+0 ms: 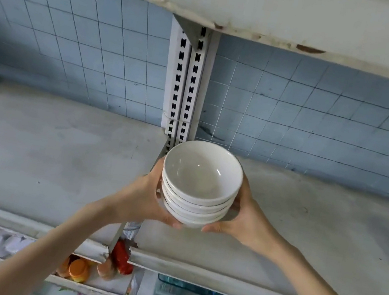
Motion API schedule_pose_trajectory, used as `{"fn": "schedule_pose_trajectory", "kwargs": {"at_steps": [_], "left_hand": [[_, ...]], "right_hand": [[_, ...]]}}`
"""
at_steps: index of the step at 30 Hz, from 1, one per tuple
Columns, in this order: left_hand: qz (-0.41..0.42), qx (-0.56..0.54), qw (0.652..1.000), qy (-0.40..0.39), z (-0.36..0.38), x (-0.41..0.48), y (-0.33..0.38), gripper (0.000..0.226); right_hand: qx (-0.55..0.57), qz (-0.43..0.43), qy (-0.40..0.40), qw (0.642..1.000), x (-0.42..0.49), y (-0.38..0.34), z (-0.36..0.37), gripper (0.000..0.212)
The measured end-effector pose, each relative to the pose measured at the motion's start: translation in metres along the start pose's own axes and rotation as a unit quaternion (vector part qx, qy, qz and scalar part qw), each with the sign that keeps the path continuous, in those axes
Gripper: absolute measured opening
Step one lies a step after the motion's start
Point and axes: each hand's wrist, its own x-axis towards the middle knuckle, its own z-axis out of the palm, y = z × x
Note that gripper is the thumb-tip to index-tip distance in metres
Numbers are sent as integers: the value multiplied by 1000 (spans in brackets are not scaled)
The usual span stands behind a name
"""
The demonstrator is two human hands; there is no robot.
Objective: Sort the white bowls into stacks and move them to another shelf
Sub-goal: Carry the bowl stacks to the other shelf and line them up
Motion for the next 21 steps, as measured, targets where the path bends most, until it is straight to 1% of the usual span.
{"fn": "schedule_pose_trajectory", "kwargs": {"at_steps": [4, 8, 11, 14, 21], "left_hand": [[32, -3, 999, 9, -14, 4, 18, 126], [70, -10, 997, 37, -27, 1, 39, 114], [92, -26, 994, 49, -31, -7, 43, 116], [97, -42, 992, 62, -29, -19, 41, 115], [90, -49, 991, 88, -14, -60, 46, 107]], "right_hand": [[8, -25, 35, 999, 5, -19, -5, 125], [24, -53, 76, 995, 8, -38, -8, 123], [45, -61, 96, 993, 4, -46, -4, 124], [62, -61, 98, 991, -5, -50, 4, 122], [74, -75, 76, 992, -34, -54, 18, 123]]}}
